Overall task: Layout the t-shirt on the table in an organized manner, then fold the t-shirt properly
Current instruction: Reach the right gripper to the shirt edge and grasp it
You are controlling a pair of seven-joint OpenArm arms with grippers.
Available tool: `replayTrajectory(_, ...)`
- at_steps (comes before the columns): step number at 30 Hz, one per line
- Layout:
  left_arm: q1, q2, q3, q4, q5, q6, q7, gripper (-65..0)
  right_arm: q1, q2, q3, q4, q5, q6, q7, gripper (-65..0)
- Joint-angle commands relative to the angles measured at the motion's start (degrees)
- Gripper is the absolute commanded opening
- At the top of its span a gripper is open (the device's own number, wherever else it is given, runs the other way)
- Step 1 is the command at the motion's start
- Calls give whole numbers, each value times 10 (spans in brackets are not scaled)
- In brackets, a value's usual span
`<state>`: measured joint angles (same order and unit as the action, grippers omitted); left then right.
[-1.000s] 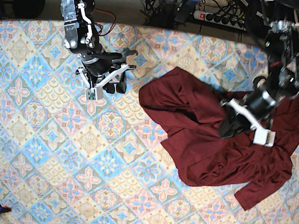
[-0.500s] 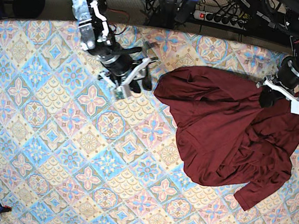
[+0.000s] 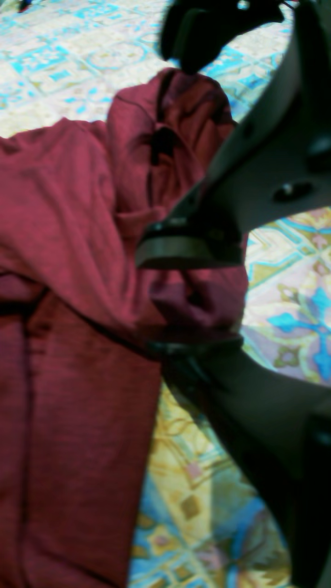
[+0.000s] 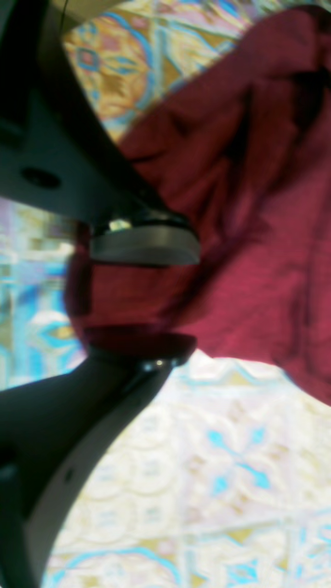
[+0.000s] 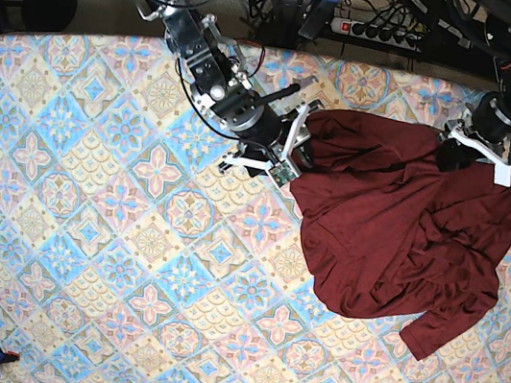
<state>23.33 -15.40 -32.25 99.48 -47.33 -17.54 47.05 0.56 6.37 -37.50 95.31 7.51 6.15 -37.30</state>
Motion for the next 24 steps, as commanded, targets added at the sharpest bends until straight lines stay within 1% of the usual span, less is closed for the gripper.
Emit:
replayTrajectory(1,0,-8,-4,9,-9,-3,-10,-445,12,-8,-6,2,2,2,12,-412)
replayTrajectory(5,13,-10,-4,10,-11,-3,-10,-445,39,-16,-13,-24,2,2,15,-412)
replayTrajectory(8,16,-11,-4,10,-10,-3,-10,-445,62,-25,-37,-47,2,2,15,-412)
replayTrajectory(12,23,-11,-4,11,-11,-3,-10,-445,91,-36,-53,-88,2,2,15,-412)
replayTrajectory(14,23,-11,-5,12,-11,-3,-10,-445,106,-36,-62,-103,2,2,15,-412)
replayTrajectory(20,28,-11,-5,12,-12,-3,-11,-445,115,-36,-72,-146,2,2,15,-415)
replayTrajectory(22,28,-11,-5,12,-12,-3,-11,-445,127,-36,-76,-153,2,2,13,-430)
replayTrajectory(24,26,-11,-5,12,-12,-3,-11,-445,131,-36,-75,-162,2,2,13,-489)
